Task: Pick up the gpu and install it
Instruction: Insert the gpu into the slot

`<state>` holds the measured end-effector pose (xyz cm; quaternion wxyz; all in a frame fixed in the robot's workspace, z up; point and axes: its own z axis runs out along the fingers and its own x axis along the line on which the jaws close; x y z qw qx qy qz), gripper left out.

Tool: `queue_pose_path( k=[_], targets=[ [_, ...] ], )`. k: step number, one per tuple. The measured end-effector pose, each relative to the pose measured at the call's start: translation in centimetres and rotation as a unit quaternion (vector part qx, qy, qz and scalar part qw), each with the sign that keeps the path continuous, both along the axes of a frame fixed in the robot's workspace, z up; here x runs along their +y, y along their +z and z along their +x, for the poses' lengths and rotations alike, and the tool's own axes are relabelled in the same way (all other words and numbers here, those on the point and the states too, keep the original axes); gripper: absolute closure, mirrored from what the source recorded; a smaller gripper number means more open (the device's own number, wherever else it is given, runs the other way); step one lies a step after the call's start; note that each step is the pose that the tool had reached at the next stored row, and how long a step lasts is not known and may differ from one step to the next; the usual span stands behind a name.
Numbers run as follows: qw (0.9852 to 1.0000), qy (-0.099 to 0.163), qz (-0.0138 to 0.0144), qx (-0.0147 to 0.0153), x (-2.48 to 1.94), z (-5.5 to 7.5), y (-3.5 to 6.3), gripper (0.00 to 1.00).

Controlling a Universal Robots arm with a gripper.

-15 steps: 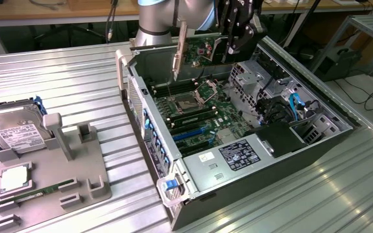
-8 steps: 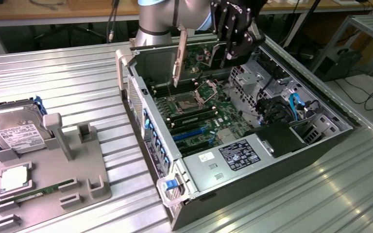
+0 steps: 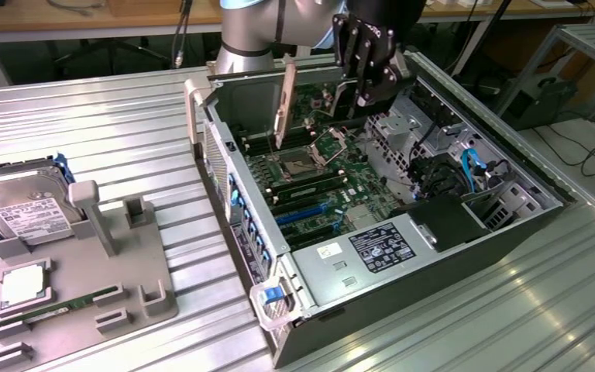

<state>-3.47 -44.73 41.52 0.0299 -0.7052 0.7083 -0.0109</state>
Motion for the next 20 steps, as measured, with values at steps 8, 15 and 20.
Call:
queue_pose_path(
  k=[8,15,20],
  targets=[
    [1.0,0.0,0.0,0.0,0.0,0.0,-0.4,0.72],
    [1.0,0.0,0.0,0.0,0.0,0.0,-0.91,0.72],
    [1.0,0.0,0.0,0.0,0.0,0.0,-1.36,0.72]
  ],
)
